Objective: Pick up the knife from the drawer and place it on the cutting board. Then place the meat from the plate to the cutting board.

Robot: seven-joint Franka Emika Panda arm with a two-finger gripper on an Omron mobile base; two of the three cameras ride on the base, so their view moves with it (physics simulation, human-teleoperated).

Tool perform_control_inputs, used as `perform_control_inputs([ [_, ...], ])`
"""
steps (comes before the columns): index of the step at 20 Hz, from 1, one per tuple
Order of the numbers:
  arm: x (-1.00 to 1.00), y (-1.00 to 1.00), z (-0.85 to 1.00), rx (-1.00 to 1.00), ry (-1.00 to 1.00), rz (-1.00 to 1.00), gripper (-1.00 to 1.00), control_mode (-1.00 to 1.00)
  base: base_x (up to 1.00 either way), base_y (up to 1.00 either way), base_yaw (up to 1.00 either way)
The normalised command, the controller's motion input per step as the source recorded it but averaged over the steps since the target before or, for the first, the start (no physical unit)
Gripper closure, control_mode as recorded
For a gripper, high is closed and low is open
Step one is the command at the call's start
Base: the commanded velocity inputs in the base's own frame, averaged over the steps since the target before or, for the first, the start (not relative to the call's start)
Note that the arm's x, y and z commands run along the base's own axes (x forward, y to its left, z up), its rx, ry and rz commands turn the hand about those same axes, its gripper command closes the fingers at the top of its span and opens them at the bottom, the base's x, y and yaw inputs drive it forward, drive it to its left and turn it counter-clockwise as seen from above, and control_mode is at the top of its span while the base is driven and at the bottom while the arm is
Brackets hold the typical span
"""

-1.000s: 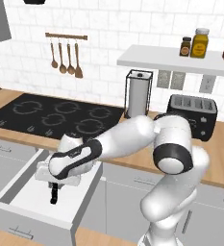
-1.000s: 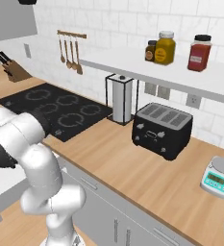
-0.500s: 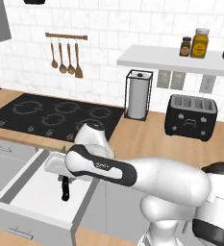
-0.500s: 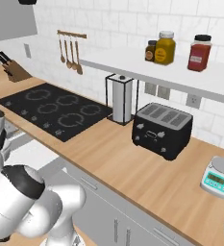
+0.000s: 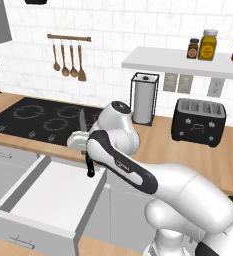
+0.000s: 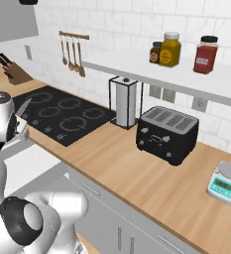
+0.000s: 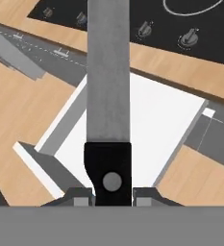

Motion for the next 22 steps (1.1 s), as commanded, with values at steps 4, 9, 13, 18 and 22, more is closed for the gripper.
perform_control_inputs([
  [4, 0.23, -0.43, 0.86, -0.23, -0.1, 0.0, 1.0, -1.0, 0.0, 0.0, 0.0],
  [9, -0.25, -0.72, 0.3, -0.17, -0.11, 0.01, 1.0, -1.0, 0.0, 0.0, 0.0],
  [13, -0.31, -0.25, 0.0, -0.01, -0.02, 0.03, 1.0, 1.0, -0.48, -0.2, 0.06],
  [18, 0.0, 0.0, 0.0, 0.0, 0.0, 0.0, 1.0, 1.0, -1.0, -0.05, 0.47],
  [22, 0.0, 0.0, 0.0, 0.0, 0.0, 0.0, 1.0, 1.0, -0.32, 0.19, 0.91],
])
